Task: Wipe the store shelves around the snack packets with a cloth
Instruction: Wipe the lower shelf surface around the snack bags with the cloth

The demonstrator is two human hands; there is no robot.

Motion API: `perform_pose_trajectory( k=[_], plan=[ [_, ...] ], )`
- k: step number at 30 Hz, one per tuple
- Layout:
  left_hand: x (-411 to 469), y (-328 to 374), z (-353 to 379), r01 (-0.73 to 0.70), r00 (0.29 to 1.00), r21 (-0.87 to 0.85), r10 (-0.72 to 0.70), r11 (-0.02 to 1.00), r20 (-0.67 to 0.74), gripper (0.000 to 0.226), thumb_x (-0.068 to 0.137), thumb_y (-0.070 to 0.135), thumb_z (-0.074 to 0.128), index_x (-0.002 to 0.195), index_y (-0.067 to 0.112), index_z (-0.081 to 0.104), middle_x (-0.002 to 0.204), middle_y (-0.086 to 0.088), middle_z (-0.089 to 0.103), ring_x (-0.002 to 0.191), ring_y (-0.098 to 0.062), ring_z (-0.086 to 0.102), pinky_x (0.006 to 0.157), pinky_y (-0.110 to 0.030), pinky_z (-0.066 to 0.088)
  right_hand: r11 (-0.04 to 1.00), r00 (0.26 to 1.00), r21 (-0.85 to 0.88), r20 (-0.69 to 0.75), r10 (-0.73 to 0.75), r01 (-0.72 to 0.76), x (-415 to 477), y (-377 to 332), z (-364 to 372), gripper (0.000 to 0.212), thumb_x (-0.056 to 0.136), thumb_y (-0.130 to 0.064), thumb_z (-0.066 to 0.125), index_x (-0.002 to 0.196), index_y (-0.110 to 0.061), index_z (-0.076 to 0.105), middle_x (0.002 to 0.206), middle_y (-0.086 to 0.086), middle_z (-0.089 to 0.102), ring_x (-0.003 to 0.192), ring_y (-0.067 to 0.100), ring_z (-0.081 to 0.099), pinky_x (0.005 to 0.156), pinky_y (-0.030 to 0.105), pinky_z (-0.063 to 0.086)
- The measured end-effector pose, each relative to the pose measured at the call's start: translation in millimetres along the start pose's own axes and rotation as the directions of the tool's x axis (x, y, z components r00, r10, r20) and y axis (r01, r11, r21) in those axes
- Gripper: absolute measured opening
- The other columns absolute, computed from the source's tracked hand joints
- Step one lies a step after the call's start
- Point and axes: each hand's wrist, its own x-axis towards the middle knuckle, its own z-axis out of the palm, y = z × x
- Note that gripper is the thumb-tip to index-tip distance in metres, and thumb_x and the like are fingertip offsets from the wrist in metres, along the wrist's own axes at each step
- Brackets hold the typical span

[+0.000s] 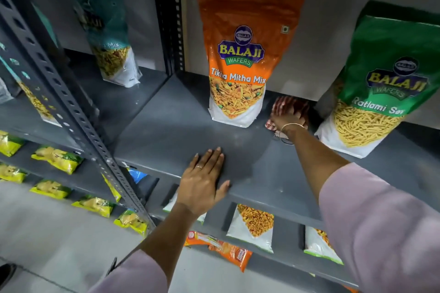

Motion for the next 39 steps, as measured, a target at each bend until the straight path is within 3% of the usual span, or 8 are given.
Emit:
perform_pose_trajectory(
  k=[8, 16, 22, 26, 29, 32, 35, 39],
  plan=[
    [-1, -1, 1, 0.003, 1.0, -0.022, -0.004, 1.0, -0.02, 0.069, 0.096, 0.05, 0.015, 0.119, 0.005, 0.062, 0.127, -0.01, 0.06, 0.115, -0.027, 0.058, 0.104, -0.036, 0.028, 0.928, 0.947, -0.19, 0.106, -0.305, 0.32, 24, 8, -9, 0.063, 0.097, -0.043, 0.031, 0.152, -0.023, 0.006, 0.161, 0.012, 0.007, 0.148, 0.035, 0.012, 0.122, 0.045, 0.011],
    [-1, 7, -12, 0.04, 0.997, 0.009, -0.041, 0.999, 0.067, 0.058, 0.081, 0.04, 0.039, 0.118, 0.002, 0.062, 0.125, -0.013, 0.061, 0.112, -0.03, 0.059, 0.101, -0.038, 0.027, 0.806, 0.856, -0.289, 0.156, -0.492, 0.516, -76, 55, 1, 0.053, 0.101, -0.023, 0.032, 0.151, -0.022, 0.014, 0.162, 0.005, 0.002, 0.15, 0.023, 0.0, 0.123, 0.033, 0.003],
    [-4, 9, -18, 0.06, 0.989, 0.038, -0.065, 0.997, 0.134, 0.058, 0.087, 0.04, 0.033, 0.12, 0.002, 0.06, 0.126, -0.013, 0.06, 0.115, -0.03, 0.057, 0.109, -0.032, 0.014, 0.796, 0.797, -0.06, 0.091, -0.597, 0.603, -191, 104, 4, 0.049, 0.092, -0.006, 0.048, 0.13, -0.035, 0.055, 0.149, -0.014, 0.042, 0.138, 0.004, 0.038, 0.114, 0.031, 0.037],
    [-4, 10, -21, 0.052, 0.986, 0.066, -0.062, 0.996, 0.157, 0.058, 0.088, 0.039, 0.029, 0.119, 0.001, 0.061, 0.126, -0.014, 0.06, 0.115, -0.031, 0.057, 0.103, -0.039, 0.023, 0.804, 0.725, 0.418, 0.375, -0.577, 0.423, -216, 119, -27, 0.033, 0.091, -0.013, 0.053, 0.122, -0.006, 0.063, 0.133, 0.013, 0.059, 0.12, 0.014, 0.06, 0.105, 0.035, 0.045],
    [-4, 10, -19, 0.058, 0.983, 0.077, -0.07, 0.995, 0.167, 0.059, 0.086, 0.038, 0.029, 0.121, 0.001, 0.059, 0.128, -0.013, 0.058, 0.118, -0.03, 0.055, 0.103, -0.039, 0.021, 0.704, 0.883, 0.647, 0.1, -0.458, 0.292, -197, 111, -47, 0.035, 0.088, -0.018, 0.054, 0.121, -0.006, 0.062, 0.116, 0.011, 0.065, 0.097, 0.017, 0.065, 0.077, 0.015, 0.055],
    [-5, 10, -18, 0.055, 0.983, 0.071, -0.067, 0.996, 0.17, 0.061, 0.087, 0.04, 0.026, 0.126, 0.003, 0.054, 0.133, -0.011, 0.053, 0.124, -0.028, 0.049, 0.106, -0.037, 0.016, 0.895, 0.972, 0.38, -0.096, -0.214, 0.235, -171, 90, -27, 0.035, 0.095, -0.007, 0.044, 0.128, -0.006, 0.056, 0.1, 0.013, 0.069, 0.071, 0.013, 0.06, 0.045, 0.012, 0.046],
    [-4, 9, -16, 0.061, 0.983, 0.065, -0.071, 0.996, 0.166, 0.062, 0.087, 0.04, 0.025, 0.127, 0.003, 0.054, 0.134, -0.012, 0.053, 0.125, -0.028, 0.048, 0.106, -0.036, 0.014, 0.952, 0.969, -0.184, 0.016, -0.248, 0.247, -177, 68, 24, 0.056, 0.095, -0.021, 0.044, 0.148, -0.021, 0.028, 0.16, 0.005, 0.018, 0.145, 0.024, 0.024, 0.115, 0.029, 0.031],
    [-4, 8, -16, 0.041, 0.984, 0.076, -0.053, 0.996, 0.169, 0.063, 0.088, 0.04, 0.024, 0.128, 0.002, 0.053, 0.135, -0.013, 0.052, 0.126, -0.028, 0.047, 0.107, -0.038, 0.017, 0.853, 0.896, -0.302, 0.006, -0.445, 0.426, -205, 53, 48, 0.051, 0.1, -0.031, 0.029, 0.15, -0.028, 0.021, 0.162, -0.003, 0.006, 0.15, 0.02, 0.003, 0.122, 0.042, 0.013]
  ],
)
